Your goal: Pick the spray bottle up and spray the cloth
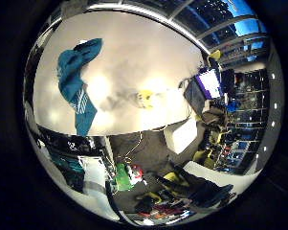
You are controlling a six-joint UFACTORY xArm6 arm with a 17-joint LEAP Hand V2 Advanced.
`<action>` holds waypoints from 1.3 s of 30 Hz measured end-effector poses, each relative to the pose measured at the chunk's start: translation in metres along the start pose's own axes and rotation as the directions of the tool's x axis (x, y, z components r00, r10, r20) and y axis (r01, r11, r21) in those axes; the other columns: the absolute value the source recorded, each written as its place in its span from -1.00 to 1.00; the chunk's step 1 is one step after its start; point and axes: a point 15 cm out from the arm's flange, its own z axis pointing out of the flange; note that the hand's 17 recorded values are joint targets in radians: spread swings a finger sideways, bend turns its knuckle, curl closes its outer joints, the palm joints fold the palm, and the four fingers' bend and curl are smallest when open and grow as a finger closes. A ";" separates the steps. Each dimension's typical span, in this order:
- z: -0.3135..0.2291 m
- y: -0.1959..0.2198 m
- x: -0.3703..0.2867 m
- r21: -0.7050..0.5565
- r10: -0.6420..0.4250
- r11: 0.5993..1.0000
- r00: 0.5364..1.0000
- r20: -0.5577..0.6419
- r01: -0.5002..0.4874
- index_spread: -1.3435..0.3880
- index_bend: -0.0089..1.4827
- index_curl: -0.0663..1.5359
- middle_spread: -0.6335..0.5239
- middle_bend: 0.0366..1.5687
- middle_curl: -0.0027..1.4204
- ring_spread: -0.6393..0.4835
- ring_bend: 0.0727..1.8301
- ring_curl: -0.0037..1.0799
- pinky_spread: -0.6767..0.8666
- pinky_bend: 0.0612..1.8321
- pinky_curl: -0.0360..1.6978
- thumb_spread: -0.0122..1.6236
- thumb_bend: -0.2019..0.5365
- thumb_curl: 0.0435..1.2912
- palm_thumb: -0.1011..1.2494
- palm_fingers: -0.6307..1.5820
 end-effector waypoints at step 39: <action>0.067 0.113 0.269 0.081 0.552 0.772 0.728 0.408 -0.630 0.25 -0.78 -0.59 0.25 -0.79 -0.55 0.45 -0.78 -0.51 0.39 -0.61 -0.58 0.07 -0.54 -0.60 -0.49 -0.38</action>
